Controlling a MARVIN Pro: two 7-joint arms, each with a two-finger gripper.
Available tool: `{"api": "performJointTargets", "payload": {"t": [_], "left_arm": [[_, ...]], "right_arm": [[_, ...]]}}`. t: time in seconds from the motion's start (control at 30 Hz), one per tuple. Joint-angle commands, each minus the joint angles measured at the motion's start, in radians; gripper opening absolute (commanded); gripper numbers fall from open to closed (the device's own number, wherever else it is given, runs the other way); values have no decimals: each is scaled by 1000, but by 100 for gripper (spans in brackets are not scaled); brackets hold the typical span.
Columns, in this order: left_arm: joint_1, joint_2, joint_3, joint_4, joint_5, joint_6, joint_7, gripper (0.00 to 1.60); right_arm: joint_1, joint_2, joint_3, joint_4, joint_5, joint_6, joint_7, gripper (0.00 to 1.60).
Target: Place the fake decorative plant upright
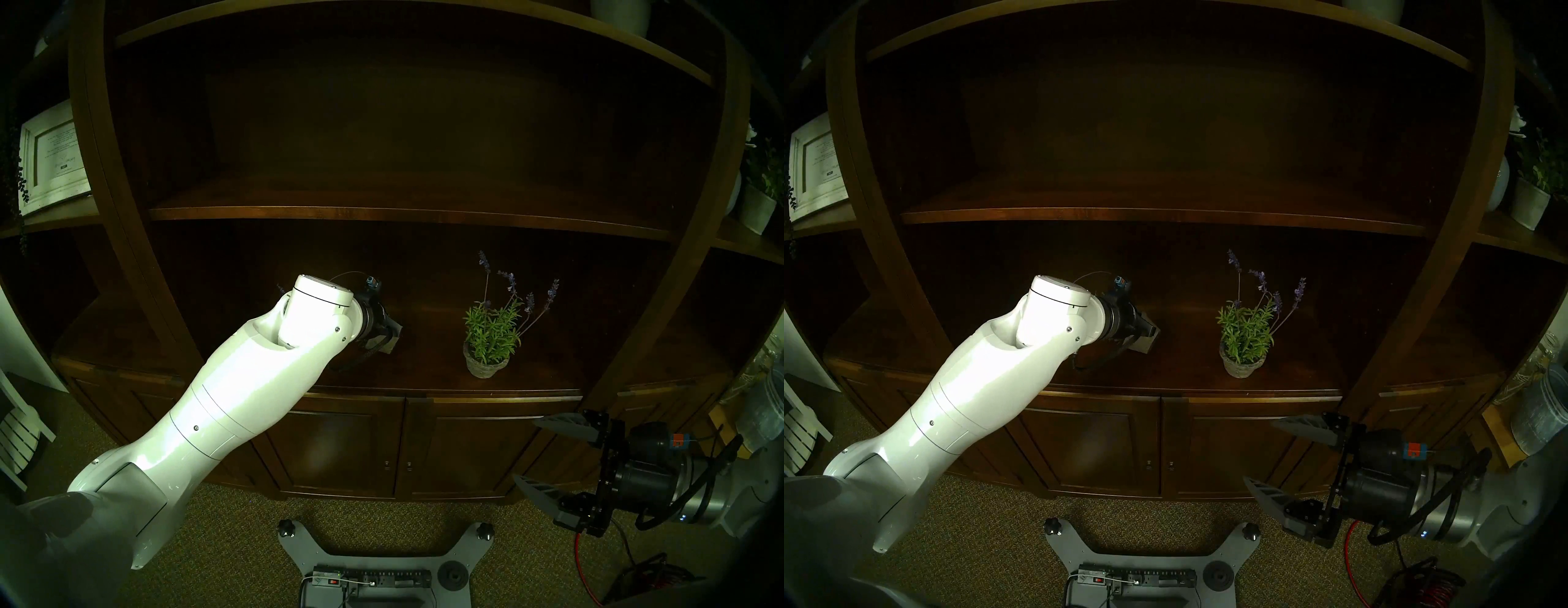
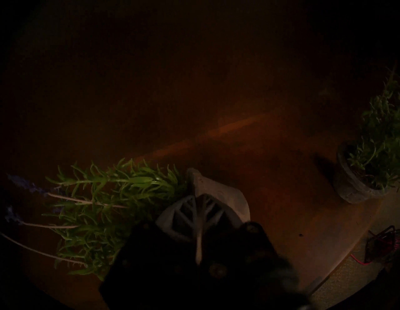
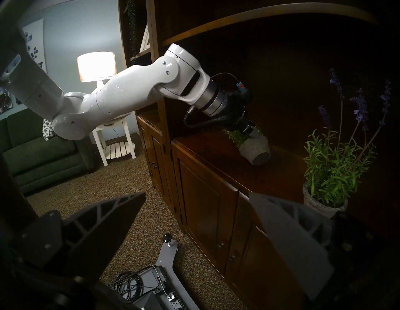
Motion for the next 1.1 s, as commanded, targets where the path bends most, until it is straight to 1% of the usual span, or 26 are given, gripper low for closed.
{"api": "performJointTargets", "payload": {"t": [0.0, 0.23, 0.57, 0.87, 1.07], "left_arm": [[-57, 51, 52, -75, 40, -3, -20, 0], [-66, 78, 125, -89, 73, -3, -39, 0], [-71, 102, 203, -99, 106, -3, -61, 0], [-53, 137, 244, -138, 112, -3, -77, 0], [-39, 162, 252, -151, 107, -3, -80, 0]], "right_arm": [[9, -3, 2, -3, 2, -16, 2, 160], [10, -3, 1, -3, 1, -16, 2, 160], [11, -3, 0, -3, 1, -16, 2, 160], [12, -3, -1, -3, 1, -16, 2, 160], [13, -3, -2, -3, 0, -16, 2, 160]]}}
